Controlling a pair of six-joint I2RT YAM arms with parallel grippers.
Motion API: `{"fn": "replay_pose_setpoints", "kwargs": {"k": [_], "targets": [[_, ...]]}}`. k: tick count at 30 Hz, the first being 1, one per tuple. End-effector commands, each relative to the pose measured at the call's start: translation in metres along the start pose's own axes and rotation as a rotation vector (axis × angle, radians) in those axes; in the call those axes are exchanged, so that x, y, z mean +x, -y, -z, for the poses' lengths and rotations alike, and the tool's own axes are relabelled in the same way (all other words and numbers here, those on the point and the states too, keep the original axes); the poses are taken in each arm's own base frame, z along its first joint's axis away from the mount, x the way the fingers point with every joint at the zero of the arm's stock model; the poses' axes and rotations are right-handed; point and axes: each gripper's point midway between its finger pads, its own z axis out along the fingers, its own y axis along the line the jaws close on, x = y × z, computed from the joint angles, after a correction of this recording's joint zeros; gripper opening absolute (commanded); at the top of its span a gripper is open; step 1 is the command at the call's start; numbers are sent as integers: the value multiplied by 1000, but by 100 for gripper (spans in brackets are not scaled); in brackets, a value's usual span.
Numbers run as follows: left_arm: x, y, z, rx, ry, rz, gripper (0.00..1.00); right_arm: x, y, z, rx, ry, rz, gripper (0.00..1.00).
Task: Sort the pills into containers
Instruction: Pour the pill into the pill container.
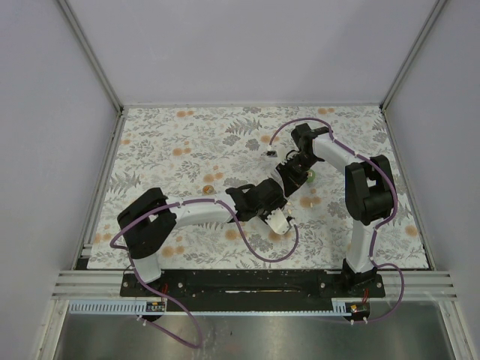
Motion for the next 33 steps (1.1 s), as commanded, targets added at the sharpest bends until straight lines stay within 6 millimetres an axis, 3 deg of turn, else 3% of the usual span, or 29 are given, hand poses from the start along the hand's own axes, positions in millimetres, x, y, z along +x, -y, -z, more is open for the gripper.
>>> {"fn": "replay_pose_setpoints", "kwargs": {"k": [1, 11, 21, 33], "targets": [[-1, -5, -1, -30, -11, -11, 0, -7, 2, 4, -3, 21, 22, 3], [0, -10, -1, -43, -25, -25, 0, -8, 2, 5, -2, 22, 18, 3], [0, -1, -2, -26, -48, -77, 0, -8, 3, 4, -1, 21, 19, 3], [-4, -14, -1, -32, -25, -43, 0, -8, 2, 5, -1, 21, 21, 3]]}}
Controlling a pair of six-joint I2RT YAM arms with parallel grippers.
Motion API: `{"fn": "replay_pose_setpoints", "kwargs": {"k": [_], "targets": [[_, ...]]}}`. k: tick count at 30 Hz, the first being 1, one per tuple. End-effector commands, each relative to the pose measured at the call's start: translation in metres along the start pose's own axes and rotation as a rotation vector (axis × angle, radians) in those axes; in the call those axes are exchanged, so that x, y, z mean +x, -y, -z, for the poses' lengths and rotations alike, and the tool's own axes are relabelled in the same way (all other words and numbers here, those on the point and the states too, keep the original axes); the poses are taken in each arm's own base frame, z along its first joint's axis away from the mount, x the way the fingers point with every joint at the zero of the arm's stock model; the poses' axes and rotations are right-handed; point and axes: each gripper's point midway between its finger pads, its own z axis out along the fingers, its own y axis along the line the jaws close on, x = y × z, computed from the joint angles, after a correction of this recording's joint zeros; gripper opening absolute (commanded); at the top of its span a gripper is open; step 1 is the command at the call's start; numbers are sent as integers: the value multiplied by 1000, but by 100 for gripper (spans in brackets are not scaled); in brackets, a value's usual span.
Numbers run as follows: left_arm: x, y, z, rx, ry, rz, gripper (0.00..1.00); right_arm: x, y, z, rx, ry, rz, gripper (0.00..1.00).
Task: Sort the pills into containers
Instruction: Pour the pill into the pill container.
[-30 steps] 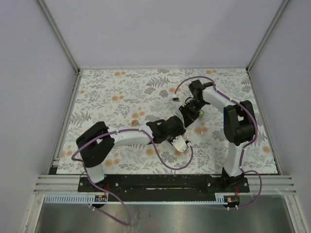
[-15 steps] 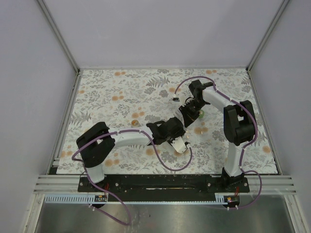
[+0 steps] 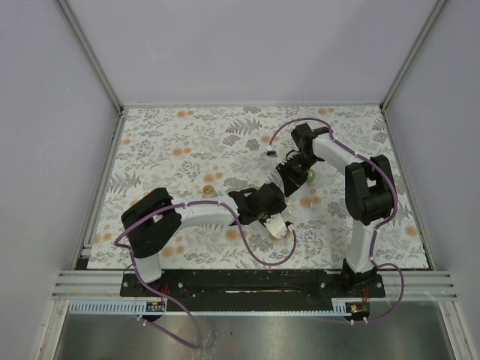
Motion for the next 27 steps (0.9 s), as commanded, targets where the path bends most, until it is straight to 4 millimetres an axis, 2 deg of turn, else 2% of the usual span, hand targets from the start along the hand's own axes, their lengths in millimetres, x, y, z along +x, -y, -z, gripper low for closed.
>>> {"fn": "replay_pose_setpoints", "kwargs": {"k": [1, 6, 9, 10, 13, 18, 20, 23, 27], "targets": [[-1, -25, 8, -56, 4, 44, 0, -8, 2, 5, -4, 21, 21, 3], [-1, -29, 12, -95, 14, 47, 0, -7, 1, 5, -2, 19, 24, 3], [6, -25, 9, -105, -48, -17, 0, -8, 2, 4, -4, 19, 19, 3], [0, -24, 8, -106, -12, -5, 0, -8, 2, 5, -4, 21, 20, 3], [1, -25, 10, -86, 0, 48, 0, -8, 1, 6, -4, 21, 23, 3], [4, -28, 10, -96, -23, 25, 0, -7, 2, 4, -4, 16, 19, 3], [0, -29, 12, -99, 5, 34, 0, -7, 2, 4, -3, 18, 21, 3], [9, -24, 7, -73, -52, 3, 0, -7, 2, 4, -4, 16, 19, 3], [-2, -18, 12, -52, 10, 18, 0, -5, 3, 3, -1, 12, 22, 3]]}}
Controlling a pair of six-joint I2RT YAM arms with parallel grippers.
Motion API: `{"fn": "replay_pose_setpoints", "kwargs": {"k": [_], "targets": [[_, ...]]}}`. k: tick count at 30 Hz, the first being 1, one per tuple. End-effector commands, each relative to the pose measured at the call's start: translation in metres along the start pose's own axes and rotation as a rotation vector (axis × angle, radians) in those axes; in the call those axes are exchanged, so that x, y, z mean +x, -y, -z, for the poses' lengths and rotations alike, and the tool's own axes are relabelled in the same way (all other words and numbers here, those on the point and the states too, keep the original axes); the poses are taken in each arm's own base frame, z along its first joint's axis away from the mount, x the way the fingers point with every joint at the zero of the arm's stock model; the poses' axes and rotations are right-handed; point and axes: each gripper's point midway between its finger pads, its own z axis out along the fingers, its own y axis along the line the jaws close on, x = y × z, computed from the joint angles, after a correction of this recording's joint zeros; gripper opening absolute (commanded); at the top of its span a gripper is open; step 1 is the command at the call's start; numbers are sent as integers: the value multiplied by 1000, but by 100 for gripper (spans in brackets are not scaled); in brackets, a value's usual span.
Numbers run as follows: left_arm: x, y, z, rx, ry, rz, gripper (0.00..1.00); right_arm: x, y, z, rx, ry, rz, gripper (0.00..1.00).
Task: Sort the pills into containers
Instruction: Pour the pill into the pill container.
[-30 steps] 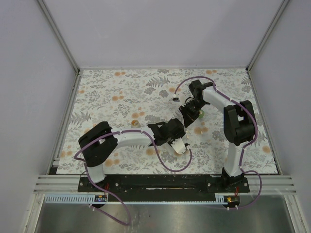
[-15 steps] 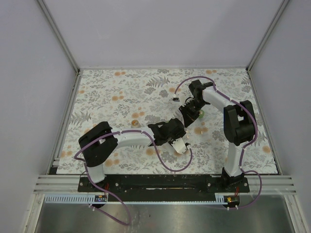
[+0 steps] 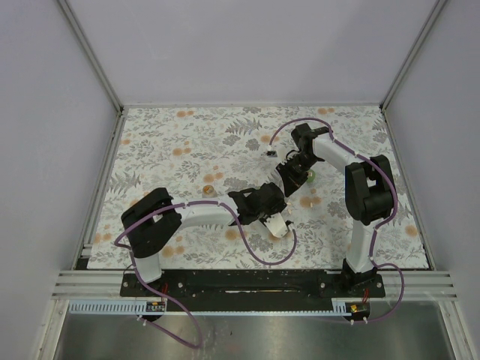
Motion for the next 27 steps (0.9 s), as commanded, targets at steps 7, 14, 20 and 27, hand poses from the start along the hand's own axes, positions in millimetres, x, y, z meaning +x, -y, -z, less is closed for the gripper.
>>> {"fn": "replay_pose_setpoints", "kwargs": {"k": [7, 14, 20, 27], "targets": [[-2, -24, 12, -35, 5, 6, 0, -6, 3, 3, -2, 13, 21, 3], [0, -25, 10, -27, -14, -19, 0, -6, 2, 3, -6, 15, 20, 3], [-3, -26, 11, -22, -42, -53, 0, -7, 2, 3, -8, 13, 18, 3], [-7, -31, 9, -18, 4, -24, 0, -7, 1, 4, -7, 19, 23, 3]]}}
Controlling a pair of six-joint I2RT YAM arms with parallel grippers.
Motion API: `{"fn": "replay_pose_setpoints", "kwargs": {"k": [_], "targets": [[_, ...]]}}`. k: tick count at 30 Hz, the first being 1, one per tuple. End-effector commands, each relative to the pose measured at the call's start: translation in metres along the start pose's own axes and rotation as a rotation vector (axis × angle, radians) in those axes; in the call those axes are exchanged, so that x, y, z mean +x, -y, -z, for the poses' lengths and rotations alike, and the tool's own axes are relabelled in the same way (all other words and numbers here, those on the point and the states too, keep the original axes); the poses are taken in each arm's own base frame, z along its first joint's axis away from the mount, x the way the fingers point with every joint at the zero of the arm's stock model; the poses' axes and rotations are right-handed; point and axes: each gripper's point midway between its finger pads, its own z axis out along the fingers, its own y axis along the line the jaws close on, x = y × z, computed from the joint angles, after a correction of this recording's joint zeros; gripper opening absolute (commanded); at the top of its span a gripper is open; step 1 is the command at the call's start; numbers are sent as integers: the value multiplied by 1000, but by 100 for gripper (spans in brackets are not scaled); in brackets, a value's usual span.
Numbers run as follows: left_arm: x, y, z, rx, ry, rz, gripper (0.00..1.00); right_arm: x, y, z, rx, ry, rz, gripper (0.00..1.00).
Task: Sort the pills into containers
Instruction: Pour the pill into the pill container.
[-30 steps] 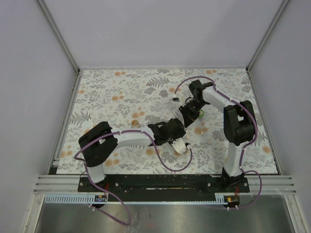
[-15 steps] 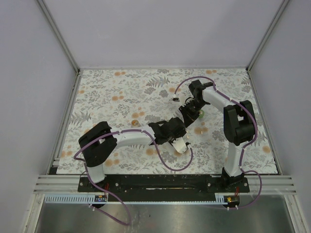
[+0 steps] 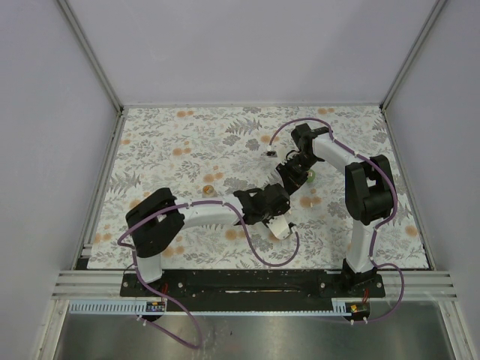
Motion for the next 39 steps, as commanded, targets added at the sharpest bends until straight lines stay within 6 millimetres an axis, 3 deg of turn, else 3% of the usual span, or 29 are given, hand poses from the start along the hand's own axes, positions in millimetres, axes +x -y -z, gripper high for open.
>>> {"fn": "replay_pose_setpoints", "kwargs": {"k": [1, 11, 15, 23, 34, 39], "targets": [[5, -28, 9, -63, -9, 7, 0, -7, 1, 5, -6, 18, 18, 3], [4, -25, 16, -62, -18, -2, 0, -7, 1, 5, -7, 17, 17, 3], [7, -27, 16, -78, 15, 70, 0, -9, 0, 6, -4, 22, 24, 3], [3, -47, 39, -159, 310, 443, 0, -9, -1, 8, -6, 27, 21, 3], [16, -50, 76, -264, 672, 902, 0, -7, 0, 6, -5, 20, 16, 3], [25, -51, 85, -311, 742, 985, 0, -8, 0, 6, -7, 20, 11, 2]]}}
